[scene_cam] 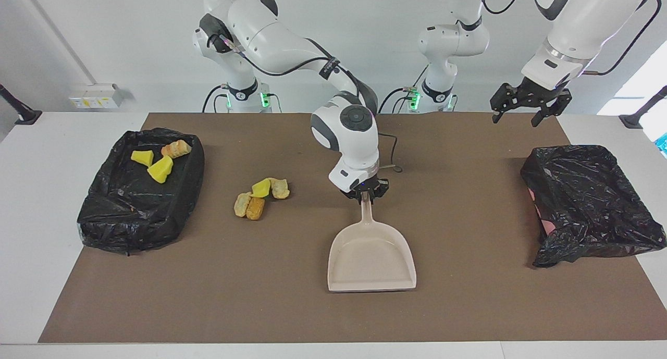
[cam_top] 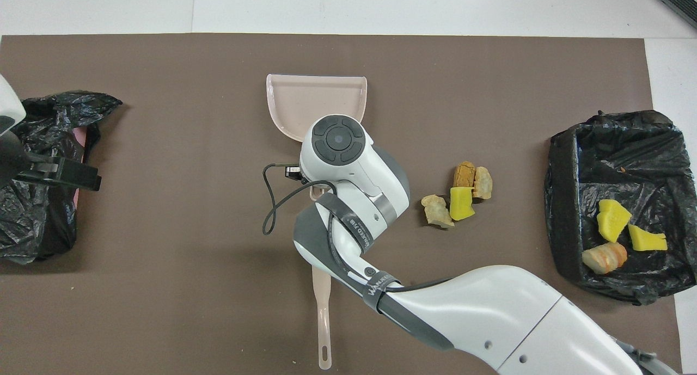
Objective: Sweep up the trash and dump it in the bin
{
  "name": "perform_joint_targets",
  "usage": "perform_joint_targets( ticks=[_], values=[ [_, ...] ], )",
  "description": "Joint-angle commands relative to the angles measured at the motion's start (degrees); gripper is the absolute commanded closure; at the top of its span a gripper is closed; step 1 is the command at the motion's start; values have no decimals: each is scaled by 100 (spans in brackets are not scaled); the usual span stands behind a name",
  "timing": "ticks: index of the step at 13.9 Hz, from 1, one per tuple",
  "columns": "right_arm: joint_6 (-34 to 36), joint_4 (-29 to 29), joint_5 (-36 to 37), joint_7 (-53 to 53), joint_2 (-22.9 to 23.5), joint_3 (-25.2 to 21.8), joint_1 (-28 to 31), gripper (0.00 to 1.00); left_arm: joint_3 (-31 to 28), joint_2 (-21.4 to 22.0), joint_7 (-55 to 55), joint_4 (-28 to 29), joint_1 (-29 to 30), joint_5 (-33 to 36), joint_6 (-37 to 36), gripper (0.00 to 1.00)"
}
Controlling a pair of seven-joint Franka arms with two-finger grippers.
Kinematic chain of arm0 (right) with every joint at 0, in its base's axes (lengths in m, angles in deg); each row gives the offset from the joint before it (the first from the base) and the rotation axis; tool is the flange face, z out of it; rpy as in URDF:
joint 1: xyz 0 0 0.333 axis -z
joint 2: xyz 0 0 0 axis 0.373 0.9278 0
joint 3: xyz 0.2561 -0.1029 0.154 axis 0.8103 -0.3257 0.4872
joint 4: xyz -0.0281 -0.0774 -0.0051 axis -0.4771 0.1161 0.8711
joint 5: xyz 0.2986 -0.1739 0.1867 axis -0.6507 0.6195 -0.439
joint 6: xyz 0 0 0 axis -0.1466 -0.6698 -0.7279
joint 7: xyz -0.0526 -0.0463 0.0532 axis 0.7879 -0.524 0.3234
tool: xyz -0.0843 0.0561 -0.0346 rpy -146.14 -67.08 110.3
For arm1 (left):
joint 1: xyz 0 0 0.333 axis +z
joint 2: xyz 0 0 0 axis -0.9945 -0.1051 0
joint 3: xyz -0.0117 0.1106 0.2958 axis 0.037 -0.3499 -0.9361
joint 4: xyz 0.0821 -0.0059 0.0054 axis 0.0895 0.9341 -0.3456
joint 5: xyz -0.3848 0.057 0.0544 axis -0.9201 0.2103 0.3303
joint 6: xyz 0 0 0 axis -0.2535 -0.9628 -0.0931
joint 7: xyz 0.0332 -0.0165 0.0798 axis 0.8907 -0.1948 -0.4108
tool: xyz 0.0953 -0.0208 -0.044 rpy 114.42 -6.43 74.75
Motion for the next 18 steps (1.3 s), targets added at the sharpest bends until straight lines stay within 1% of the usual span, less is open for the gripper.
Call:
perform_joint_targets(
  ticks=[1, 2, 5, 7, 9, 11, 14, 15, 17, 18],
  values=[
    [-54, -217, -15, -57, -169, 14, 34, 8, 8, 50, 42, 11, -20, 44, -53, 0],
    [95, -217, 133, -39, -291, 14, 8, 0, 17, 50, 42, 11, -29, 35, -44, 0],
    [771, -348, 100, -126, -879, 40, -10, 0, 34, -55, 7, 11, -90, 26, 35, 0],
    [861, -935, -75, -205, -1431, 58, -19, 0, 34, -143, -2, 55, -221, 26, 175, 0],
    [878, -1533, -566, -197, -2090, 67, -54, 0, 34, -266, -54, 169, -441, 17, 429, 0],
    [870, -2261, -962, -144, -2715, 67, -212, 0, 34, -310, -474, 318, -643, 17, 816, 0],
    [651, -3360, -1603, -22, -3383, 67, -466, 0, 34, -590, -634, 415, -1021, 35, 1273, 0],
    [415, -3773, -1806, -30, -3551, 67, -746, 0, 34, -739, -739, 424, -1205, 52, 1440, 0],
    [-244, -4320, -1869, -170, -3579, 67, -1029, 0, 34, -1038, -1116, 468, -1504, 87, 1940, 0],
    [-421, -4470, -1870, -214, -3562, 67, -1082, 0, 26, -1275, -1362, 468, -1723, 96, 2195, 0]
  ],
)
